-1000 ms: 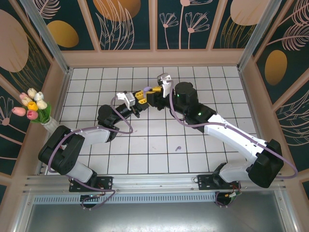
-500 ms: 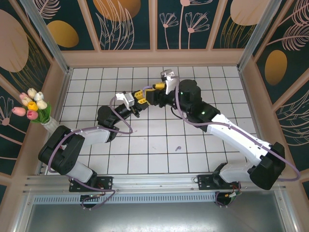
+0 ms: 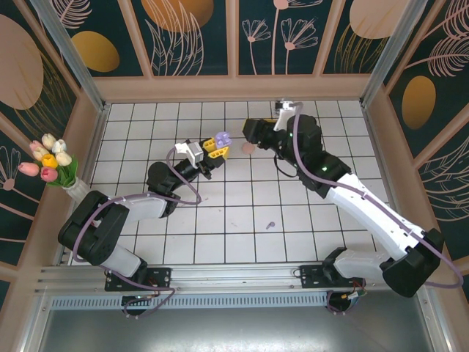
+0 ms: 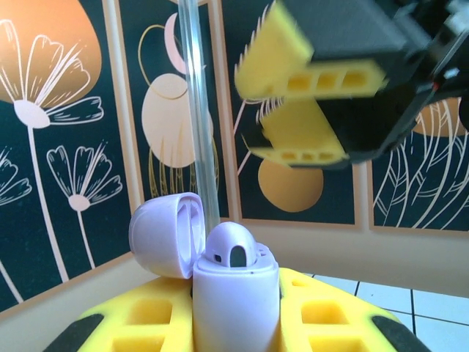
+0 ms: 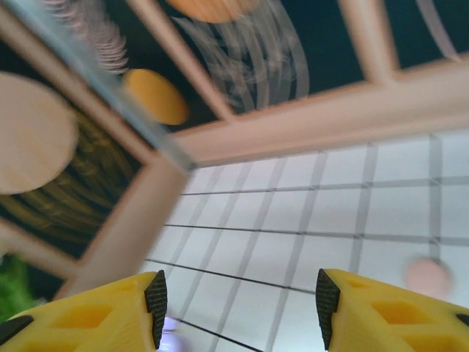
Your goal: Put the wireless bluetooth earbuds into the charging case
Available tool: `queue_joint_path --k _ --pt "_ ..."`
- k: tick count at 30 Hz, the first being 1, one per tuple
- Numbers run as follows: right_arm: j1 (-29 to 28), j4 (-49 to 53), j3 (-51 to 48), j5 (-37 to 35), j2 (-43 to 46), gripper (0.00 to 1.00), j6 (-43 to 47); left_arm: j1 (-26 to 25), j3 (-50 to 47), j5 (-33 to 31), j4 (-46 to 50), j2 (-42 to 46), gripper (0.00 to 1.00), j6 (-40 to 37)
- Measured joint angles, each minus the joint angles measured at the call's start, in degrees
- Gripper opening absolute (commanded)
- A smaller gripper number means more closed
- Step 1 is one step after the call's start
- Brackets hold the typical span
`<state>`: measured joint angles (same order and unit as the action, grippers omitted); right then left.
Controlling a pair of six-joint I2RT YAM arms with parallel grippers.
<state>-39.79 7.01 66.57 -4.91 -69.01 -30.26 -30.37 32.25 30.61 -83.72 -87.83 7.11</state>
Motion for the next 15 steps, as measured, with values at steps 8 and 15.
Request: queue_joint_path --k 8,15 --pt "-1.5 13.4 -22.1 -6.9 1.5 0.50 -26.0 0.0 -1.3 -1.3 0.0 2.9 0.00 -1.1" --pt "-10.6 20.0 -26.8 -8.5 -0.9 0.50 -46.1 0.0 -3.3 -2.0 0.4 5.4 0.00 -1.7"
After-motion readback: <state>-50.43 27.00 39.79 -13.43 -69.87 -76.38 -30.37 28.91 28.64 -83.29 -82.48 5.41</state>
